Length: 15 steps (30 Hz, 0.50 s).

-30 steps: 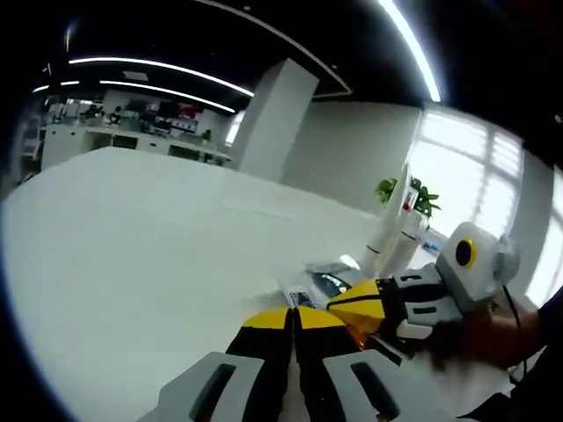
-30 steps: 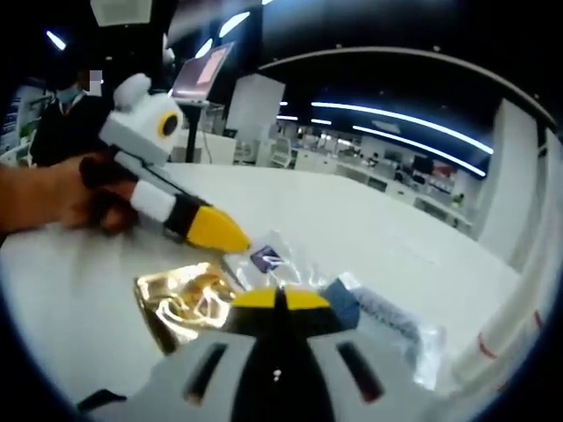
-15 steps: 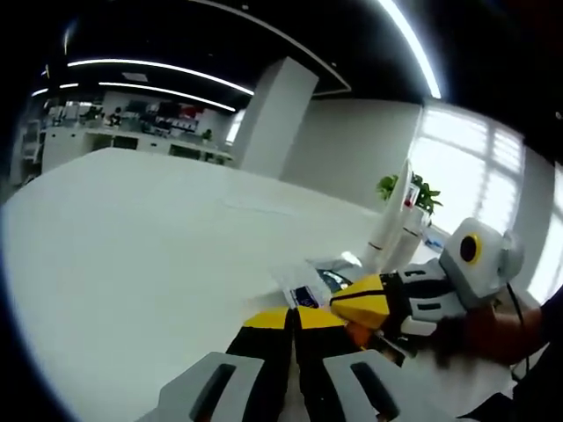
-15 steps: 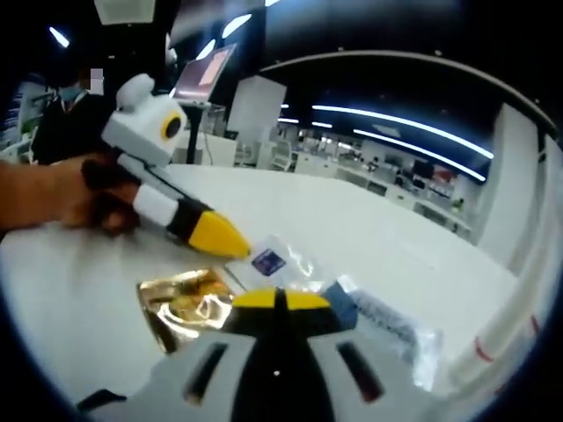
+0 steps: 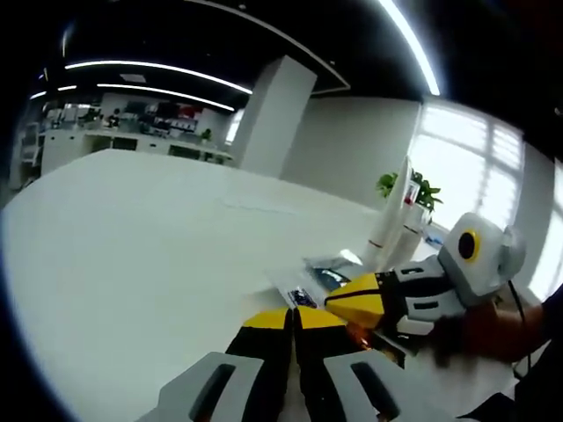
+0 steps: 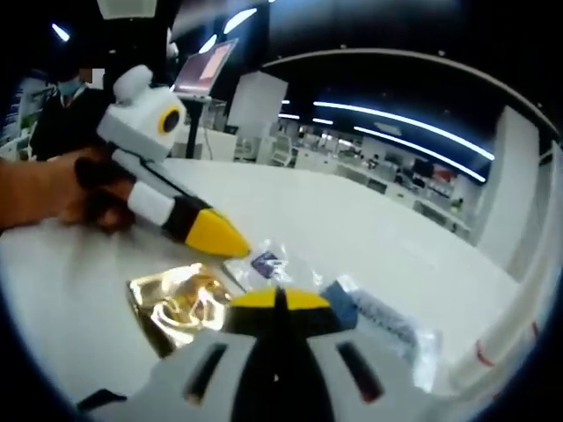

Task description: Arrange the skincare products in the storage area until every visible bottle or jar stands upright without overlapping.

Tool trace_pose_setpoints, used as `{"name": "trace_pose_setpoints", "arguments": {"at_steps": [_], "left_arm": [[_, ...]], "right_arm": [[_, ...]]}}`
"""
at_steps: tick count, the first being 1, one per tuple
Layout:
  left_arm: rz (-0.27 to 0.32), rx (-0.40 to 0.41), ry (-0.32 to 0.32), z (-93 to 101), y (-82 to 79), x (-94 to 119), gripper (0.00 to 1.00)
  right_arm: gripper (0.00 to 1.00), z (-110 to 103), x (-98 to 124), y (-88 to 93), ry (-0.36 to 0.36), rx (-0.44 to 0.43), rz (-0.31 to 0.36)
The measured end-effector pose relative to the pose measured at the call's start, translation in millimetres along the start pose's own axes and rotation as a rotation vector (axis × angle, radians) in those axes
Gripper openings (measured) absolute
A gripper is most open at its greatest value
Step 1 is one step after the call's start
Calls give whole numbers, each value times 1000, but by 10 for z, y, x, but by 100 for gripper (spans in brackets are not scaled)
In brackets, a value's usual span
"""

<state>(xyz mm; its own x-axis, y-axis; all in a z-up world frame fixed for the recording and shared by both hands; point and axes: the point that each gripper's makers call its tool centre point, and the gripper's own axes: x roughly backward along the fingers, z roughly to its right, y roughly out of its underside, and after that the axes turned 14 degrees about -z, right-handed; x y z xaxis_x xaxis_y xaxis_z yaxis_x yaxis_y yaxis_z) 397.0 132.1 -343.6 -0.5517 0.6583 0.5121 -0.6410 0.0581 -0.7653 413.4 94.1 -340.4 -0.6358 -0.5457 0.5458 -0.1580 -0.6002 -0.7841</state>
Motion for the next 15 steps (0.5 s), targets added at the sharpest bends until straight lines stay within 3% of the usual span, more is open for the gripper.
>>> {"name": "trace_pose_setpoints", "arguments": {"at_steps": [12,15], "left_arm": [[22,-13,-11,-33,-32,19,0],[40,-60,-6,18,-55,27,1]], "right_arm": [[0,1,-8,16,-10,-35,-22],[0,3,-10,22,-8,-42,-26]]}}
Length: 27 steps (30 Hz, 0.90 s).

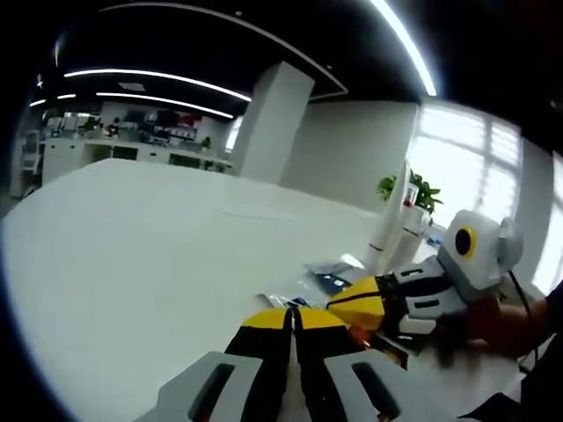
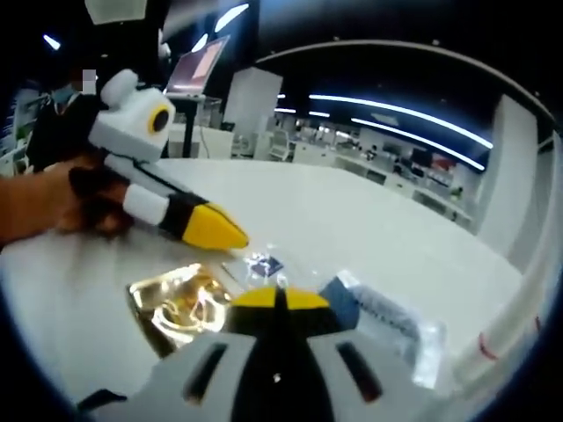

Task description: Arrange the skincare products in the storage area until every visible bottle or jar stands upright without overlapping.

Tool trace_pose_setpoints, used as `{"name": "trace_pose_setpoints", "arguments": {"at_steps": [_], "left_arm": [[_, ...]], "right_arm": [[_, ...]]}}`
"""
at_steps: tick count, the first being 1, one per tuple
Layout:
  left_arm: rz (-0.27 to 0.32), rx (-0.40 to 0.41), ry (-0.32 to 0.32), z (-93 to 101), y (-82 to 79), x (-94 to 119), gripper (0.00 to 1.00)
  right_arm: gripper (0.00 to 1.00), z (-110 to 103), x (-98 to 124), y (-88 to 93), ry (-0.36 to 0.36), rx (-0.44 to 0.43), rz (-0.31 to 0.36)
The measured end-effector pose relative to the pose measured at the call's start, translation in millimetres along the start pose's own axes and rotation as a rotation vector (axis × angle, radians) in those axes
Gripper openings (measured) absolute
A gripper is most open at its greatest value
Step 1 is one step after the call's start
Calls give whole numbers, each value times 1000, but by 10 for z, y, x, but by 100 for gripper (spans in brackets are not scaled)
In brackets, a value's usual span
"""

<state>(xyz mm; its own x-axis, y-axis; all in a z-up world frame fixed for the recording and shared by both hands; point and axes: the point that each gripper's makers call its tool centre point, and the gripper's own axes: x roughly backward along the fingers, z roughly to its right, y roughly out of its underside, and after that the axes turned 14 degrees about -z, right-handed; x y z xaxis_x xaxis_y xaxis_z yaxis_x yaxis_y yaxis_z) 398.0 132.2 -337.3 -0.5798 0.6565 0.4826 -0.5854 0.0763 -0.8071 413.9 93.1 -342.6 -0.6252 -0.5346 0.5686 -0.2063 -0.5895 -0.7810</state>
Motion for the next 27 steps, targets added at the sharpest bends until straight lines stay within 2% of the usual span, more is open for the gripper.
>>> {"name": "trace_pose_setpoints", "arguments": {"at_steps": [4,13,17,27], "left_arm": [[-56,-35,-35,-40,61,-65,1],[-58,-46,-61,-92,39,-77,1],[-35,-58,-55,-119,-16,-52,1],[15,-71,-23,-35,-90,-44,4]], "right_arm": [[0,3,0,3,2,-2,-1],[0,2,16,4,9,-14,13],[0,21,39,14,14,-14,22],[0,52,99,-58,12,-51,73]]}}
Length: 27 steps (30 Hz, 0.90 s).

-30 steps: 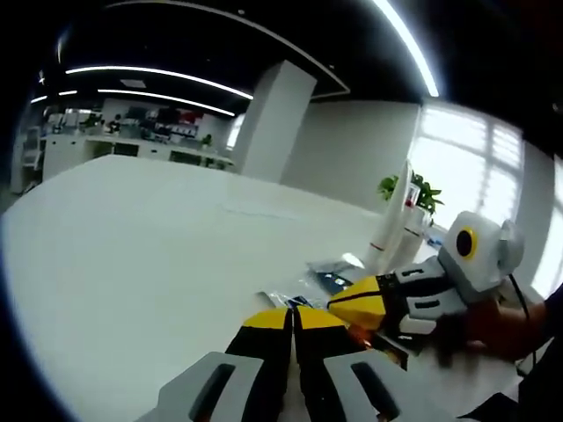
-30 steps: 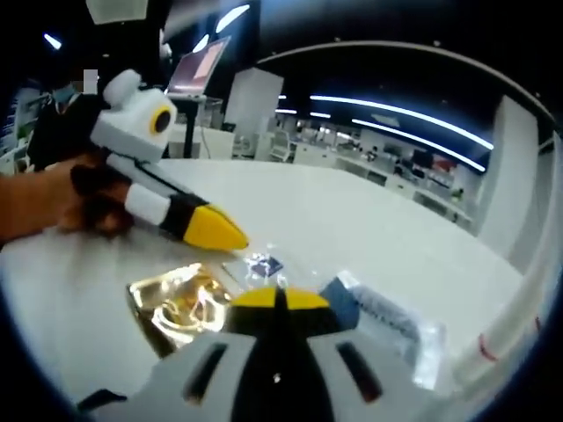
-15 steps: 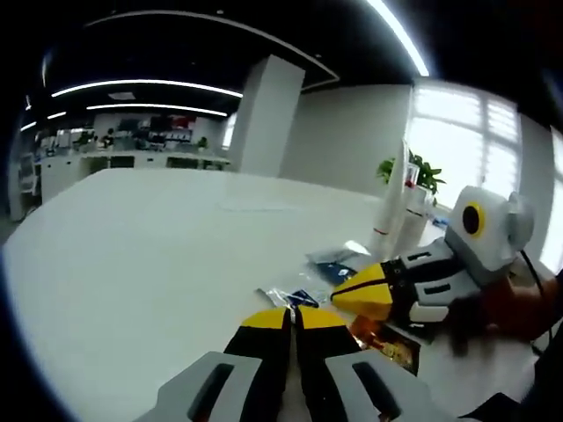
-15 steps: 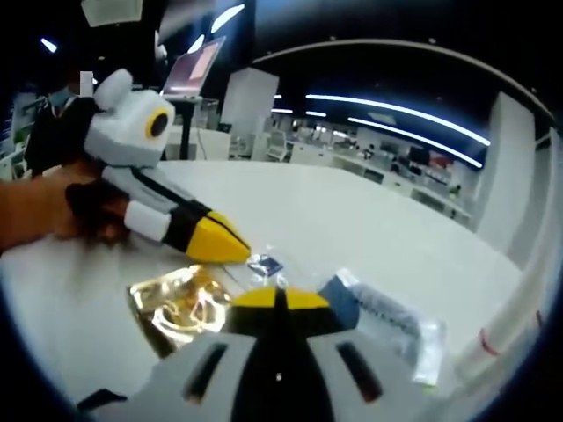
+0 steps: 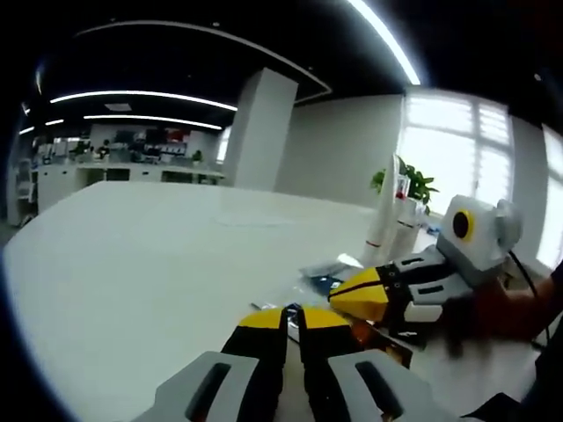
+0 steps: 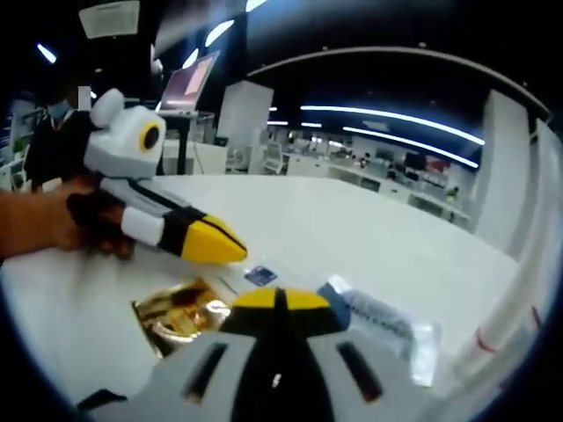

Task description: Arrange the skincare products in the storage area until every visible bottle or jar stands upright without overlapping.

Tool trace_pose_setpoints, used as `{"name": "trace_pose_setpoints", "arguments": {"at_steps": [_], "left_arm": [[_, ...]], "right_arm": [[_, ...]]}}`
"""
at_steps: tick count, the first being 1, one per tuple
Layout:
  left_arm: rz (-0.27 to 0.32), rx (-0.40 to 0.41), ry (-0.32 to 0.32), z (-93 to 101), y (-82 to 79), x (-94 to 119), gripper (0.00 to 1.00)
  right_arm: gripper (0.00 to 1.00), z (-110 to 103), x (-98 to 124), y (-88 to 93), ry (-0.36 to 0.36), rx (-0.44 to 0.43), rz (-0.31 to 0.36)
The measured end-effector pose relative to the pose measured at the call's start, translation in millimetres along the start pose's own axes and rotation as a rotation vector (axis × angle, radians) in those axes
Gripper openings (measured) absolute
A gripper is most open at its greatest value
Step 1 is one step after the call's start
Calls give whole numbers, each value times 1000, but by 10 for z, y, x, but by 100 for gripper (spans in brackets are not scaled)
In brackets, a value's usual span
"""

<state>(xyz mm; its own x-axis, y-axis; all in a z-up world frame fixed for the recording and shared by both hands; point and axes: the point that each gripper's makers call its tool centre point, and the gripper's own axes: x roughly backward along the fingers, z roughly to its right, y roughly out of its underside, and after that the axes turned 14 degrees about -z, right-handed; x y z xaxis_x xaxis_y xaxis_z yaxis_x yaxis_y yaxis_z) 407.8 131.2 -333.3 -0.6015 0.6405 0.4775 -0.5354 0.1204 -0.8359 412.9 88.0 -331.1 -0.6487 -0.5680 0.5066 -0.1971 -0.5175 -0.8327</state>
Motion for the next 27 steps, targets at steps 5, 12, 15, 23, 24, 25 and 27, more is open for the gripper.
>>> {"name": "trace_pose_setpoints", "arguments": {"at_steps": [5,12,15,23,24,25,27], "left_arm": [[25,4,-1,3,-43,10,5],[93,67,31,39,-173,7,6],[126,95,46,33,-250,-21,8],[186,137,60,68,-395,-129,13],[187,138,60,72,-403,-143,13],[187,138,60,110,-401,-170,13],[189,141,64,130,-405,-184,13]], "right_arm": [[0,36,13,1,11,-18,2],[0,74,14,15,28,-29,-5],[0,83,22,7,31,-34,0],[0,142,23,16,44,-59,0],[0,144,27,26,48,-60,-4],[0,146,31,27,50,-61,-3],[0,147,33,28,49,-66,-2]]}}
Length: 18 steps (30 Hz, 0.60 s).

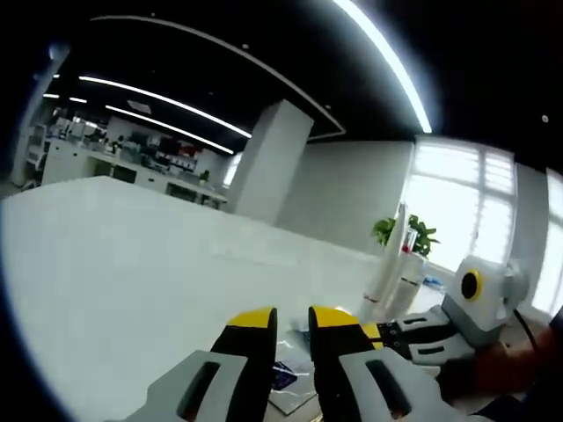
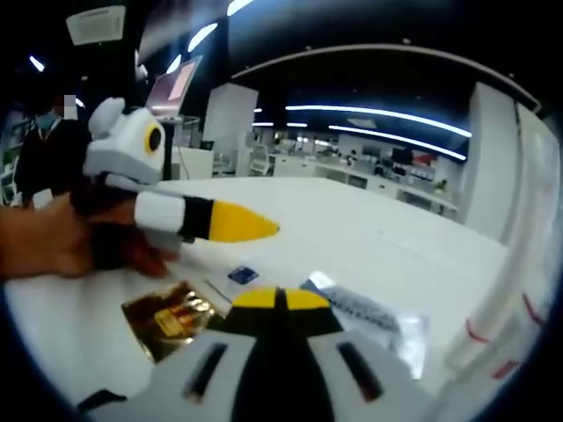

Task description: Arrange the skincare products in the storage area until every visible bottle or jar stands upright without overlapping.

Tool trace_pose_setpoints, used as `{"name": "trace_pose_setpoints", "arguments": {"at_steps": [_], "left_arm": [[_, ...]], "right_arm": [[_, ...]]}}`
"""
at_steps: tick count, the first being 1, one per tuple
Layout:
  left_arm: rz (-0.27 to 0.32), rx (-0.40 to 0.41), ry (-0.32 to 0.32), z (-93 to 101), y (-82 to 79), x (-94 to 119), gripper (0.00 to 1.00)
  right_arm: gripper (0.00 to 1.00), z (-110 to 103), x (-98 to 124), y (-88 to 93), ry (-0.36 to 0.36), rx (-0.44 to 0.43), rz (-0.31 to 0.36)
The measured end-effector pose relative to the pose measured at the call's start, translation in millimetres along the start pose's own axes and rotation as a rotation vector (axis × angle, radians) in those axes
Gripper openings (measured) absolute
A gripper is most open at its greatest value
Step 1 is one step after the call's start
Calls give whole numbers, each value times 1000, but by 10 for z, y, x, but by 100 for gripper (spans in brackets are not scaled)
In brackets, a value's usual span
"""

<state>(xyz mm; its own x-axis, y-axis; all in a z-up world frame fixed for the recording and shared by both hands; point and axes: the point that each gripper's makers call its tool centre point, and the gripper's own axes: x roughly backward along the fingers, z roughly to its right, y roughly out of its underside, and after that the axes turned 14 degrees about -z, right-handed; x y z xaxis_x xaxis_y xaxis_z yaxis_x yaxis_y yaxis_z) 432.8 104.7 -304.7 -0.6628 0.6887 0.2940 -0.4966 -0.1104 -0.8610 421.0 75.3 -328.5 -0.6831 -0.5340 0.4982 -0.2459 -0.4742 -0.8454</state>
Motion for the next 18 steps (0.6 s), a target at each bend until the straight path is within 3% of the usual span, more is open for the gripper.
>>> {"name": "trace_pose_setpoints", "arguments": {"at_steps": [12,18], "left_arm": [[1,5,9,-69,-64,-125,13],[-2,9,19,-6,-51,-171,13]], "right_arm": [[0,77,12,31,16,-17,-8],[0,99,77,-6,17,-37,29]]}}
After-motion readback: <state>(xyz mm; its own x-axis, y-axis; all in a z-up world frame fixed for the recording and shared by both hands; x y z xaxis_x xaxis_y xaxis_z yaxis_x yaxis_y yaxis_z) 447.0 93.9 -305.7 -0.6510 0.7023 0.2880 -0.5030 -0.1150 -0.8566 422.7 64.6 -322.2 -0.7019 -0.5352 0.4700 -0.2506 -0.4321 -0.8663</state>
